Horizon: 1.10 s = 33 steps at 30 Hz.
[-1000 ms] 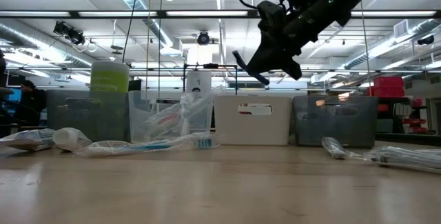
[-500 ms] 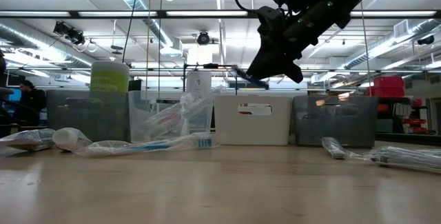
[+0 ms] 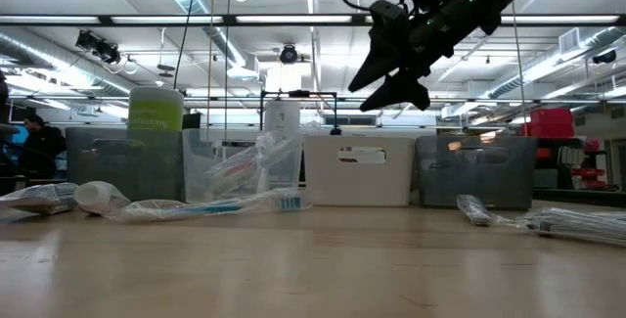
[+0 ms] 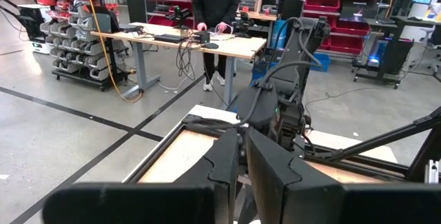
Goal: Pick & Place Travel size toiletries
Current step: Put the silver nail cutter into the right black bin
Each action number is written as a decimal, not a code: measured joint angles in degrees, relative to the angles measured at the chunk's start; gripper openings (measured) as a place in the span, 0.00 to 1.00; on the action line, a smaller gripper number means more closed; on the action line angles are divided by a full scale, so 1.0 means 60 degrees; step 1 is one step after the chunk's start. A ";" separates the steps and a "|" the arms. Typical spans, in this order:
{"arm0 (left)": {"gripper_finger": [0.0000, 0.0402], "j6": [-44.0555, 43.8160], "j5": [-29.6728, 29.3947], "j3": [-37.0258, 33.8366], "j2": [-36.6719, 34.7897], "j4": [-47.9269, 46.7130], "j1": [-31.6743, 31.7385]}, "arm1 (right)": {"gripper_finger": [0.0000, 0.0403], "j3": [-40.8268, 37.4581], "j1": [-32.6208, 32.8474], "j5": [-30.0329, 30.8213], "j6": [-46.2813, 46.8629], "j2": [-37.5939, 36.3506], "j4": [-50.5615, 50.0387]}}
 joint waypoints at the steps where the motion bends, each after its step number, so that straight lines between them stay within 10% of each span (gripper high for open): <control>1: 0.10 0.0000 0.0000 0.0000 0.0000 -0.0003 0.0000 | 0.54 -0.0003 0.0003 -0.0002 -0.0091 -0.0122 0.0008; 20: 0.10 -0.0002 0.0069 0.0000 0.0000 0.0000 -0.0002 | 0.17 -0.0007 0.2110 -0.0003 -0.2657 -0.2237 0.0001; 33: 0.10 0.0000 0.0897 0.0000 0.0000 0.0000 0.0000 | 0.13 -0.0007 0.3837 -0.0004 -0.4383 -0.2280 -0.0408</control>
